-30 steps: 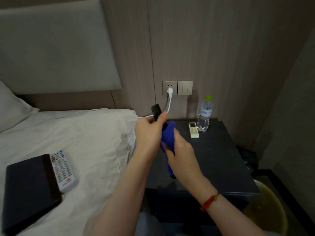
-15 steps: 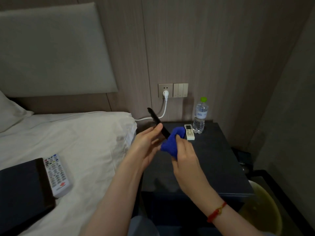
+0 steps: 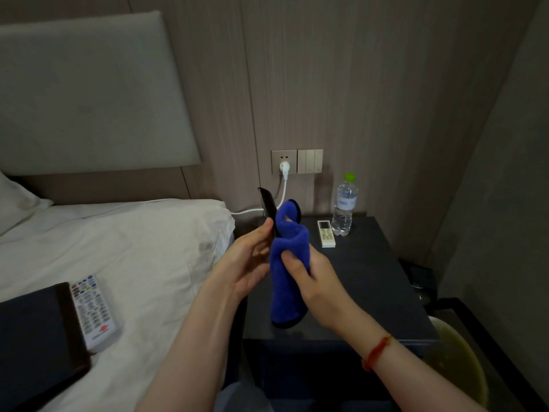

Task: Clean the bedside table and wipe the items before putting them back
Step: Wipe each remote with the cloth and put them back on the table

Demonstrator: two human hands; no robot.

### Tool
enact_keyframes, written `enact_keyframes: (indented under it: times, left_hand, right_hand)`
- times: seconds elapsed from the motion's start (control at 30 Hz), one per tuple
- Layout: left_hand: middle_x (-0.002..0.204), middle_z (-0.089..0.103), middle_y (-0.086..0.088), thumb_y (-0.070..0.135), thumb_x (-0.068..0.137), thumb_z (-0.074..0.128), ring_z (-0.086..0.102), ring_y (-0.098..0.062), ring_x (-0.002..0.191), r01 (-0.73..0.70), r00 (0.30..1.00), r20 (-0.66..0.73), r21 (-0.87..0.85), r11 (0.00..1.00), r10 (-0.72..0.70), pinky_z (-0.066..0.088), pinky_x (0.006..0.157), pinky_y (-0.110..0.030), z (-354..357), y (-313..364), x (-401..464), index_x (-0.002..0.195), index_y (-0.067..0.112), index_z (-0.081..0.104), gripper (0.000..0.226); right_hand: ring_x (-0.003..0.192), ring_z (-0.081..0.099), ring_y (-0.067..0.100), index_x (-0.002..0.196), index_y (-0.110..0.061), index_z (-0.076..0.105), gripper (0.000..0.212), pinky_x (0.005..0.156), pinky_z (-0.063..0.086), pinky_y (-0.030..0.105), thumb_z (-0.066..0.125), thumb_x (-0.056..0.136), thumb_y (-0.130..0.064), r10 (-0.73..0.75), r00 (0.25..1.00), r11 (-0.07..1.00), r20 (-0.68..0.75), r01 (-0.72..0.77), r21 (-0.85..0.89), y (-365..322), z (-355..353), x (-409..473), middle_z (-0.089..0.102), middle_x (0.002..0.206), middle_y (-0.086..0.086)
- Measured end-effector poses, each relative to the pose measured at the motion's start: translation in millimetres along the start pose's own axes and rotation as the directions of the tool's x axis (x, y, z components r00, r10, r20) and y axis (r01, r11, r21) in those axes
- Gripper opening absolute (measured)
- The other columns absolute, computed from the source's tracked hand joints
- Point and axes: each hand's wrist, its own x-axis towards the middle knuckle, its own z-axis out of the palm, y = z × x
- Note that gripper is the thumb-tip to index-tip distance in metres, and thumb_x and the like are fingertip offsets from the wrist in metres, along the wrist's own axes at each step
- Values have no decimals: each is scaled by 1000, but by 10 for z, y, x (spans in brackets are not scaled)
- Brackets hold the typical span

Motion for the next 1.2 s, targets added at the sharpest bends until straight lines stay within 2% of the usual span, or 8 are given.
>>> enact_keyframes:
  times: [0.1, 0.2, 0.4, 0.57, 0.73, 0.87, 1.03, 1.2]
  left_hand:
    - [43, 52, 2, 20, 73, 60, 48, -3, 35, -16, 1000, -16, 5, 1000, 16, 45, 37, -14, 8, 22, -14, 73, 10, 76, 19]
    - [43, 51, 4, 18, 63, 64, 49, -3, 37, -17, 996, -82, 3, 1000, 17, 46, 39, -14, -44, 23, -37, 61, 12, 75, 12]
    - [46, 51, 1, 13, 62, 63, 48, -5, 37, -11, 978, -210, -23, 1000, 6, 43, 41, -16, -136, -44, 0, 71, 8, 61, 11]
    - [52, 68, -7, 8, 90, 48, 66, -13, 45, -89, 968, -235, -10, 996, 84, 52, 41, -21, -57, -104, 30, 75, 4, 63, 21]
    - [34, 54, 0, 14, 90, 56, 51, -5, 27, -75, 922, -380, 3, 997, 70, 39, 30, -12, -98, -56, 87, 70, 8, 54, 20]
    - [66, 72, -6, 20, 85, 64, 69, -15, 58, -70, 901, -415, 141, 988, 123, 55, 48, -24, -122, -120, 168, 86, 7, 63, 13]
    - [77, 64, -12, 21, 80, 70, 62, -15, 54, -13, 872, -469, 262, 965, 139, 49, 42, -23, -52, -206, 233, 92, 2, 62, 24]
    - [78, 65, -8, 18, 73, 74, 63, -12, 51, 7, 854, -507, 237, 971, 117, 49, 39, -20, -88, -159, 365, 93, 2, 62, 28]
  right_hand:
    - [117, 52, 17, 134, -15, 43, 54, 105, 40, 36, 41, 87, -42, -14, 1000, 999, 1, 14, -31, -46, 45, 76, 53, 131, 7]
    - [111, 50, 17, 135, -11, 39, 59, 107, 37, 47, 40, 87, -44, -2, 1000, 998, 27, 4, -58, -98, 68, 162, 50, 132, 13]
    - [107, 56, 17, 136, -19, 38, 43, 101, 41, 37, 42, 96, -35, 49, 996, 993, 72, -41, -109, -202, 69, 453, 58, 119, 6]
    - [63, 52, 11, 80, -20, 51, 27, 62, 43, 22, 38, 97, -35, 224, 974, 975, -18, -224, 4, -166, 89, 590, 54, 72, -2]
    - [84, 60, 14, 110, -19, 51, 19, 71, 48, 19, 46, 95, -28, 221, 975, 941, 15, -210, -265, 27, 142, 305, 62, 96, 1]
    - [110, 56, 30, 141, -12, 24, 55, 88, 45, 39, 48, 91, -18, 193, 981, 650, 12, -119, -751, 109, 176, 206, 50, 127, 10]
    - [77, 69, 20, 105, -11, 53, 34, 56, 42, 27, 61, 82, -34, -20, 991, 261, -130, -120, -958, 84, 157, 225, 67, 92, 4]
    - [94, 62, 26, 116, -13, 43, 31, 72, 44, 34, 47, 91, -31, 68, 994, 558, -80, -105, -823, 243, 27, 243, 61, 107, 7]
